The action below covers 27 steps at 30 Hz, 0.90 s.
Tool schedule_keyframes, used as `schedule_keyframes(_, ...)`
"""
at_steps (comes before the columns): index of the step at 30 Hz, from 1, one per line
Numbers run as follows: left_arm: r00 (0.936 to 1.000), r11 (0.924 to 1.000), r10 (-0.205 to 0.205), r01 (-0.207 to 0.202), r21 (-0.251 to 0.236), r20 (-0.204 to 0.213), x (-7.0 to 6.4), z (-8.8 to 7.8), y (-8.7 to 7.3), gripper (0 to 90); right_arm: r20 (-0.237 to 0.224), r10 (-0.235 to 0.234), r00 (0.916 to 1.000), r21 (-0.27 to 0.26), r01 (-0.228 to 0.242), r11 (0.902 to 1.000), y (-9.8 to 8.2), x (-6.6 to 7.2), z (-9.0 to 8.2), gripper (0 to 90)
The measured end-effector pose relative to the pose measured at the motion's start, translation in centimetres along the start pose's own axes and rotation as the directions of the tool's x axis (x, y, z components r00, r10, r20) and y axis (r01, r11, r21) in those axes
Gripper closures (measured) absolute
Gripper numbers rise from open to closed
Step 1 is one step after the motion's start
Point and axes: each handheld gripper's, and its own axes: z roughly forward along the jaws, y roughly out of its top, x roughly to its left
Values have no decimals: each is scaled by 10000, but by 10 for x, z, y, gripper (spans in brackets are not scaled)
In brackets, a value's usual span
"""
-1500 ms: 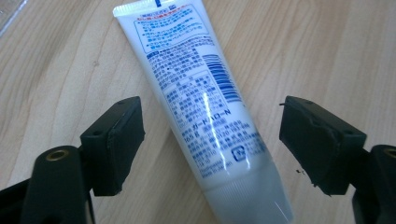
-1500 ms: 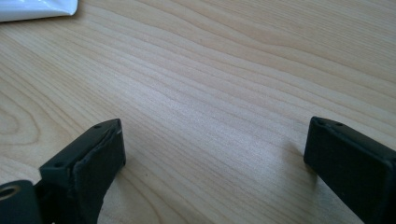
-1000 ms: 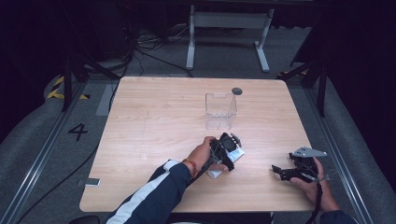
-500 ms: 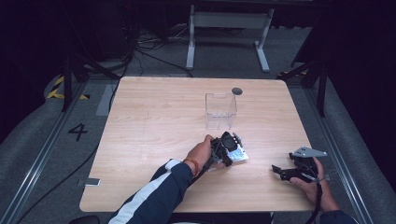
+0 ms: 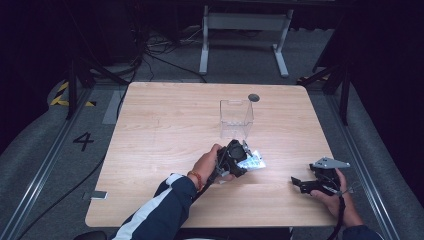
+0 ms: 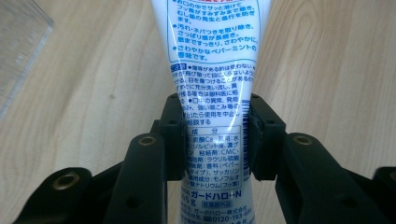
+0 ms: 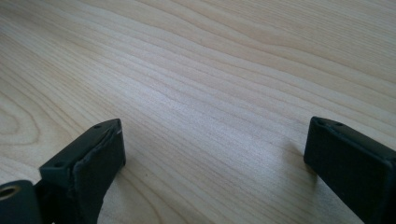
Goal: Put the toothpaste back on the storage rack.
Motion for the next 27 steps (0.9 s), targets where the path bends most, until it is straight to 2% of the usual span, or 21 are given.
schedule_keyframes(6, 10000, 9963, -50, 54, -859, 52, 1, -18, -1, 657, -1, 0, 10000, 0, 0, 10000, 0, 0, 0, 55)
schedule_keyframes(9, 9999, 9884, 60, -45, -1517, 94, 3, -25, -2, 658, -3, -6, 10000, -2, 6, 10000, 0, 0, 0, 55)
schedule_keyframes(11, 9998, 9859, 45, -17, -1670, 170, 3, -27, -2, 659, 0, 0, 10000, -8, 0, 10000, 0, 0, 0, 55)
schedule_keyframes(13, 10000, 9846, 38, -49, -1747, -69, 4, -33, 0, 660, -1, 1, 10000, 1, -1, 10000, 0, 0, 0, 55)
schedule_keyframes(17, 9999, 9792, -93, 66, -2027, -127, 11, -42, 3, 661, -4, -6, 10000, -2, 6, 10000, 0, 0, 0, 55)
schedule_keyframes(22, 9993, 9668, -359, 325, -2535, -89, 21, -53, 5, 661, -1, -2, 10000, 1, 2, 10000, 0, 0, 0, 55)
schedule_keyframes(27, 9990, 9551, -329, 225, -2956, -302, 27, -65, 11, 662, -2, 3, 10000, -6, -3, 10000, 0, 0, 0, 55)
